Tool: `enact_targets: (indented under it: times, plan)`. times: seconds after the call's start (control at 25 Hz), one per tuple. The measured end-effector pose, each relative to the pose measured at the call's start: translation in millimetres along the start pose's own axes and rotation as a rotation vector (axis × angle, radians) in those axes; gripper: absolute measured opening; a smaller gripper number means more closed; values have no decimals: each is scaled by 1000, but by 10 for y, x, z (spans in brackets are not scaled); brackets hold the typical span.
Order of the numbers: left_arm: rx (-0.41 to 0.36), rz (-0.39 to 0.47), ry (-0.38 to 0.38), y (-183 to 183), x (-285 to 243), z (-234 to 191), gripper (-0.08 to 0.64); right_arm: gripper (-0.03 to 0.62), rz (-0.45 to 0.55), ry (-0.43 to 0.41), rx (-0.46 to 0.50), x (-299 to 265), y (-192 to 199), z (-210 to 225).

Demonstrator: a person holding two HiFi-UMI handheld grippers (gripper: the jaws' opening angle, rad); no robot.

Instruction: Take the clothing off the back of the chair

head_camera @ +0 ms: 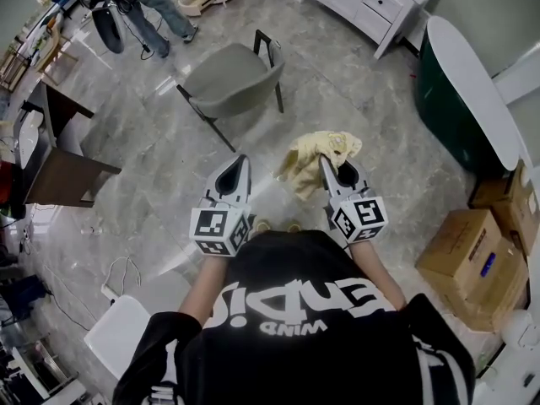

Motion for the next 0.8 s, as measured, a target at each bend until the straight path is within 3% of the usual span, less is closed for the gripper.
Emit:
enact_targets:
  times: [0.8]
  plan:
    - [1,-3,12,3,6,63,15,103,-6,-3,19,6,-52,34]
Point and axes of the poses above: the fingertips, and each gripper's own axes: x backward along the fingers, z to its right, y out of its underside, the point moved 6 cm from there along x, backward along the fingers, and after that the axes turned 4 degrees about y, right-handed, at the moved point
